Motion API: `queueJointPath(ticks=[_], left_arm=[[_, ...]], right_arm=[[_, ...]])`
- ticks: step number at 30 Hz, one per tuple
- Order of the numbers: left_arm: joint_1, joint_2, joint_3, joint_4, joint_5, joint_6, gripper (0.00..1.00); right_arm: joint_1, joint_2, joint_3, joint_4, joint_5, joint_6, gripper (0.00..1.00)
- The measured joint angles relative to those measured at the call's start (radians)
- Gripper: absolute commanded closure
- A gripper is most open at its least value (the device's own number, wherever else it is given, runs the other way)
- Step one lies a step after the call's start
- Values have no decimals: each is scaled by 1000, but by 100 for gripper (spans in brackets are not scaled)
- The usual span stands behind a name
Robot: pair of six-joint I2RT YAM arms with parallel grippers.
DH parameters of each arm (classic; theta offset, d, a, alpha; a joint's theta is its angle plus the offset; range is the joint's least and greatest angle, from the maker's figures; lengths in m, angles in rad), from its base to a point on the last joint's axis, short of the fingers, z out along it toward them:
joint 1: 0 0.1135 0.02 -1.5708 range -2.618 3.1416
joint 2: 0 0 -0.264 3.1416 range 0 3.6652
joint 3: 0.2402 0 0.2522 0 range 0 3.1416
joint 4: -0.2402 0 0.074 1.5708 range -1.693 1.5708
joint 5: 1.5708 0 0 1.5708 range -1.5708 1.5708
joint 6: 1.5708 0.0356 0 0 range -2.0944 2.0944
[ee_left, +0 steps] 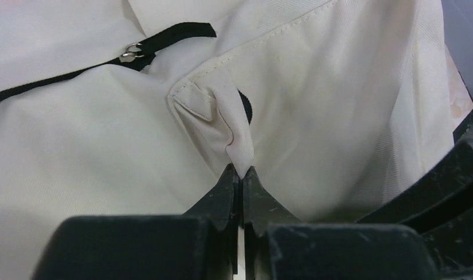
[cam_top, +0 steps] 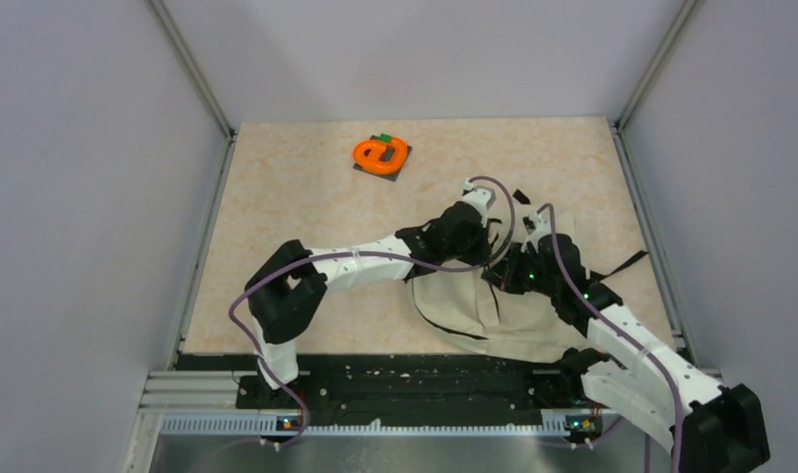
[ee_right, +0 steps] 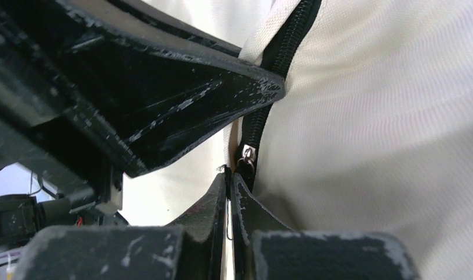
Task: Pack the student bag
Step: Zip the student bag at the center of the board.
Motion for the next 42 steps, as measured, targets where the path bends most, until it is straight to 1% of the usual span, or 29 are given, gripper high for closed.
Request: queueJointPath(ticks=[4,9,12,17,19,24,28,33,36,42], left_arm=[[18,-106,-89,-11,-45,-2,100],[113,-276,-198,-109,-47,9,100],[189,-380,-269,-166,-42,34,100],[265,-498,-356,-201,-38,63,100],[286,-510,-366,-210,-39,72,100],[319,-511,-372,-210,-39,80,100],[333,-503,-372,-207,-35,84,100],[349,-496,-382,-189,-22,96,100],[372,-493,-386,-178,13,96,100],[425,-468,-386,-145,86,95,100]], right_arm=[[101,139,95,19,16,-33,100],[244,315,224,83,52,-81,100],[282,396,280,135,53,-107,100],[304,469,303,214,-2,-136,100],[331,483,302,213,-18,-150,100],[441,513,294,236,-43,-164,100],[509,521,281,247,-31,-171,100],[521,477,233,234,13,-180,100],[521,438,229,226,22,-191,100],[528,454,202,212,3,-216,100]])
